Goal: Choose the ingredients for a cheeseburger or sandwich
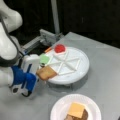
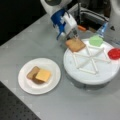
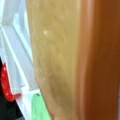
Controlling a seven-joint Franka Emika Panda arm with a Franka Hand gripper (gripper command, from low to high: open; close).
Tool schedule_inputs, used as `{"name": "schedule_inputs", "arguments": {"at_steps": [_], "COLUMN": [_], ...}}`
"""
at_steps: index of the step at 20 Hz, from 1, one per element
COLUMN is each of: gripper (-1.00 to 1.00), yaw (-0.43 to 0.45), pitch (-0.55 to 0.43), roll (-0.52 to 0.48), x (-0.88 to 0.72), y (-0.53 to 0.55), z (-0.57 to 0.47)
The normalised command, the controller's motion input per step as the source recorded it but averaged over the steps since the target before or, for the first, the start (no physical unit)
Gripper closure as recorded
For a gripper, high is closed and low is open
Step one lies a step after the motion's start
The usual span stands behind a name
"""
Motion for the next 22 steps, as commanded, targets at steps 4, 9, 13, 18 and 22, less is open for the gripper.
{"name": "schedule_inputs", "arguments": {"at_steps": [4,9,13,18,22], "gripper": [1.0,1.0,1.0,1.0,1.0], "yaw": [0.061,0.047,0.055,0.064,0.05], "pitch": [0.017,0.02,0.013,0.011,0.02], "roll": [0.204,0.225,0.241,0.256,0.236], "x": [0.37,0.33,0.27,0.23,0.2], "y": [-0.24,-0.27,-0.28,-0.27,-0.28], "z": [-0.08,-0.11,-0.09,-0.07,-0.09]}}
